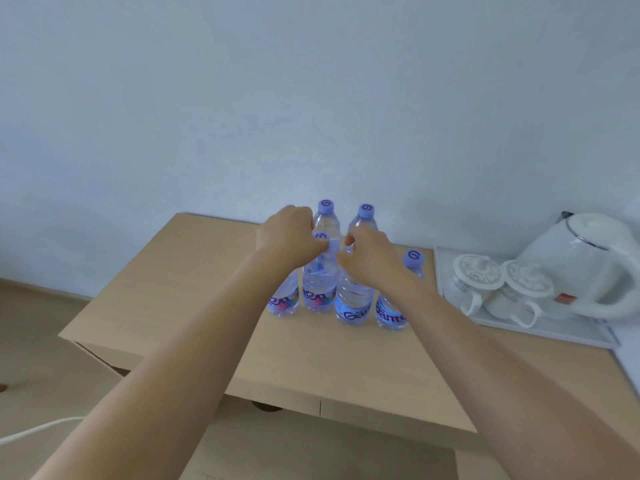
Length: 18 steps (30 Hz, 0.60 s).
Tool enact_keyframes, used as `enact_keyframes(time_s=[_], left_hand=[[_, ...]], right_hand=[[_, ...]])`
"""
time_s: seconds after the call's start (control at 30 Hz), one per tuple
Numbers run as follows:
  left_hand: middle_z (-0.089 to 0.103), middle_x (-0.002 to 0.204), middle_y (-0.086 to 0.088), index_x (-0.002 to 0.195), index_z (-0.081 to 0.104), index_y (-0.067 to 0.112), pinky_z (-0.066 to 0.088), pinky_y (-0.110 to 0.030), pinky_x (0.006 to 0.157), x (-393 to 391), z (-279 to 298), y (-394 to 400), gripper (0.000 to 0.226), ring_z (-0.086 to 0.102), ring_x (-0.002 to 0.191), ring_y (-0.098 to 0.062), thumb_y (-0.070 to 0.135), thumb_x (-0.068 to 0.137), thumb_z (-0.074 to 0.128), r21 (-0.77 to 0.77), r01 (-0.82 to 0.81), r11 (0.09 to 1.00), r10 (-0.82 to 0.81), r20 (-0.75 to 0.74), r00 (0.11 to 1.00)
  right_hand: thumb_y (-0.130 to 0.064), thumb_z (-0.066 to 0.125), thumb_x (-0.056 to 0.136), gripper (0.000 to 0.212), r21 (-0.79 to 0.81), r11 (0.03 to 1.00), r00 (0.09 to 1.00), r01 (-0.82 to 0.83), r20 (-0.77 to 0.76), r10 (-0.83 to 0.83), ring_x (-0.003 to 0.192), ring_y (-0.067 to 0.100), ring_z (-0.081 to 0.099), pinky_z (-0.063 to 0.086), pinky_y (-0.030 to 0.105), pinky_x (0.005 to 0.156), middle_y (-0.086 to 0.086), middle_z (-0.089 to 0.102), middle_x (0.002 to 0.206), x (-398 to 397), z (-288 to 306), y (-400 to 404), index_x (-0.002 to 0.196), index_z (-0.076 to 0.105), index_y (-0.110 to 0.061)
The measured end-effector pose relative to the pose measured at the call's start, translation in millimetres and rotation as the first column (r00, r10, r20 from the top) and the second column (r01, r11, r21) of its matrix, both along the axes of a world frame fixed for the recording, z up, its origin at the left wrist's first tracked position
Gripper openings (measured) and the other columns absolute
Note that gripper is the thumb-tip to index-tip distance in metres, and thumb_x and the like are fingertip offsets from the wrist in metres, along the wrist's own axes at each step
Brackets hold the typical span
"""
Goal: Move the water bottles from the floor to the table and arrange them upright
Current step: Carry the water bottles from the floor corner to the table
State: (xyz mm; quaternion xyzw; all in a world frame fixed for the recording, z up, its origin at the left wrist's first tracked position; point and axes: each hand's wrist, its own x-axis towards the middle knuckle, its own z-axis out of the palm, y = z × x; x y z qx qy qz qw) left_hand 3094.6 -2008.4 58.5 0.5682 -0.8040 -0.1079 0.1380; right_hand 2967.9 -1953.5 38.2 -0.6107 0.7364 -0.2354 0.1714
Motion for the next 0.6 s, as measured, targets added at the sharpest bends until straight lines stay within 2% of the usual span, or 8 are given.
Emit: enact_keyframes(time_s=[0.07,0.17,0.27,0.33,0.37,0.47,0.53,0.6], left_hand=[[0.058,0.086,-0.005,0.082,0.058,0.011,0.035,-0.025,0.056,-12,7,21,0.016,0.055,0.079,-0.026,0.025,0.076,0.057,-0.014,0.038,0.999,-0.039,-0.033,0.999],[0.055,0.079,-0.003,0.076,0.051,0.017,0.036,-0.027,0.061,-32,8,58,0.012,0.053,0.077,-0.026,0.027,0.075,0.057,0.004,0.110,0.994,-0.110,-0.010,0.994],[0.054,0.070,0.000,0.077,0.054,0.016,0.035,-0.026,0.055,-58,-2,104,0.014,0.054,0.073,-0.025,0.029,0.079,0.054,0.021,0.178,0.984,-0.178,-0.016,0.984],[0.055,0.070,-0.001,0.076,0.056,0.015,0.033,-0.025,0.053,-77,-11,140,0.016,0.055,0.072,-0.024,0.030,0.080,0.052,0.039,0.236,0.971,-0.236,-0.010,0.972],[0.057,0.074,-0.001,0.077,0.054,0.016,0.034,-0.026,0.056,-87,-16,157,0.014,0.055,0.076,-0.024,0.030,0.079,0.054,0.062,0.272,0.960,-0.273,0.000,0.962],[0.060,0.091,0.000,0.084,0.051,0.022,0.037,-0.028,0.065,-112,-34,211,0.017,0.056,0.089,-0.022,0.035,0.077,0.059,0.153,0.358,0.921,-0.362,0.003,0.932],[0.061,0.094,0.000,0.084,0.052,0.022,0.037,-0.028,0.066,-129,-48,246,0.018,0.057,0.091,-0.022,0.036,0.075,0.060,0.186,0.413,0.891,-0.421,0.000,0.907],[0.061,0.097,-0.001,0.084,0.052,0.022,0.038,-0.029,0.067,-146,-61,280,0.019,0.055,0.089,-0.023,0.036,0.075,0.060,0.223,0.471,0.854,-0.481,-0.008,0.877]], right_hand=[[-0.015,0.052,0.084,0.016,-0.006,0.999,0.999,0.035,0.013,-0.035,0.080,0.030,0.052,0.037,0.032,0.066,0.017,0.062,0.091,-9,-1,22,0.089,0.059,-0.001],[-0.018,0.050,0.084,0.023,-0.022,0.995,0.995,0.095,0.016,-0.095,0.070,0.026,0.045,0.031,0.028,0.057,0.006,0.052,0.066,-25,-3,68,0.062,0.045,-0.013],[-0.016,0.051,0.082,0.030,0.019,0.989,0.988,0.149,0.030,-0.150,0.069,0.025,0.045,0.031,0.027,0.062,-0.001,0.045,0.059,-44,-6,122,0.055,0.037,-0.020],[-0.016,0.053,0.081,0.018,0.045,0.982,0.982,0.186,0.031,-0.187,0.075,0.029,0.051,0.034,0.028,0.063,0.005,0.053,0.069,-57,-15,159,0.063,0.048,-0.015],[-0.017,0.054,0.081,0.011,0.049,0.976,0.977,0.210,0.025,-0.212,0.083,0.031,0.054,0.036,0.030,0.066,0.010,0.059,0.081,-64,-21,179,0.074,0.055,-0.010],[-0.025,0.055,0.083,0.023,0.107,0.951,0.957,0.289,0.012,-0.291,0.101,0.031,0.054,0.037,0.030,0.076,0.014,0.061,0.106,-83,-41,244,0.097,0.059,-0.006],[-0.026,0.055,0.084,0.025,0.151,0.929,0.939,0.338,0.015,-0.344,0.103,0.031,0.054,0.039,0.030,0.078,0.013,0.061,0.109,-94,-52,288,0.099,0.059,-0.006],[-0.022,0.054,0.083,0.016,0.211,0.899,0.915,0.384,0.043,-0.401,0.092,0.031,0.055,0.041,0.033,0.073,0.012,0.061,0.097,-106,-64,332,0.086,0.059,-0.007]])
